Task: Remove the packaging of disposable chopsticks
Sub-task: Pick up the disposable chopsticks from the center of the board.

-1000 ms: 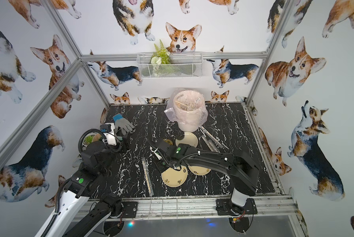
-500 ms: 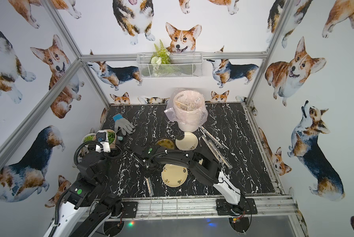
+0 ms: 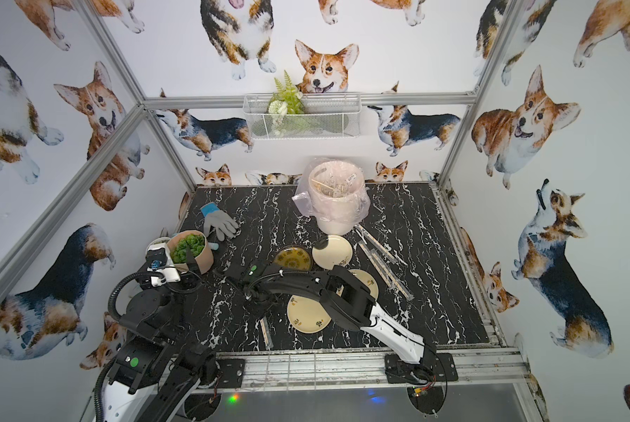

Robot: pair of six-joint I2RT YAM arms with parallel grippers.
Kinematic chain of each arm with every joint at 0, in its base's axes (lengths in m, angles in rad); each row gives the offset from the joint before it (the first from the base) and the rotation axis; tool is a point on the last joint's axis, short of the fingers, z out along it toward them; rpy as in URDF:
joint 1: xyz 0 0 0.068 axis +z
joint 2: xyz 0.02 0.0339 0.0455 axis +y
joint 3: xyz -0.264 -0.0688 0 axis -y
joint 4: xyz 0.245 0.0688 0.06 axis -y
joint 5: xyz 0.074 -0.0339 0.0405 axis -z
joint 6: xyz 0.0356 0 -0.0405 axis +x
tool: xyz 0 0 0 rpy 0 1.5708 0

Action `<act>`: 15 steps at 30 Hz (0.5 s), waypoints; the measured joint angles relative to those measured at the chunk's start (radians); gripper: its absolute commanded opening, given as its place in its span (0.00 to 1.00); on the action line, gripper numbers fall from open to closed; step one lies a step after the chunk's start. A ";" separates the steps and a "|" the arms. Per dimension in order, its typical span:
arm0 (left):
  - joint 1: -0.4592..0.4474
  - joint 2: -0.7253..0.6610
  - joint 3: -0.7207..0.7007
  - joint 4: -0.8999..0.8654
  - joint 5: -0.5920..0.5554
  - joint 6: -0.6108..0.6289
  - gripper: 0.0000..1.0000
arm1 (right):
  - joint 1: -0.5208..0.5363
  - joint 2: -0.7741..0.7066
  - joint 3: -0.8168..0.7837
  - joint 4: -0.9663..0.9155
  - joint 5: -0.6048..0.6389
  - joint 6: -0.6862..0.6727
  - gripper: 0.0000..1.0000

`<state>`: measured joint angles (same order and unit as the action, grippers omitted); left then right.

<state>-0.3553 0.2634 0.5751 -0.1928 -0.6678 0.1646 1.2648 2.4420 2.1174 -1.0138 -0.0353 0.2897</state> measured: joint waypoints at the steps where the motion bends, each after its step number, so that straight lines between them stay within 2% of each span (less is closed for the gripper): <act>1: 0.003 -0.001 0.000 0.001 -0.002 0.000 0.79 | 0.002 0.010 0.017 -0.008 -0.002 0.000 0.48; 7: 0.015 0.011 0.000 0.003 0.002 0.000 0.79 | 0.012 0.042 0.075 -0.055 0.041 -0.004 0.51; 10: 0.021 0.016 0.000 0.003 0.008 -0.004 0.79 | 0.013 0.040 0.071 -0.061 0.060 -0.004 0.41; 15: 0.028 0.014 0.001 0.002 0.016 -0.010 0.79 | 0.016 0.042 0.071 -0.069 0.088 -0.004 0.30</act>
<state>-0.3275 0.2779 0.5758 -0.1905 -0.6521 0.1551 1.2808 2.4836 2.1887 -1.0824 0.0528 0.2855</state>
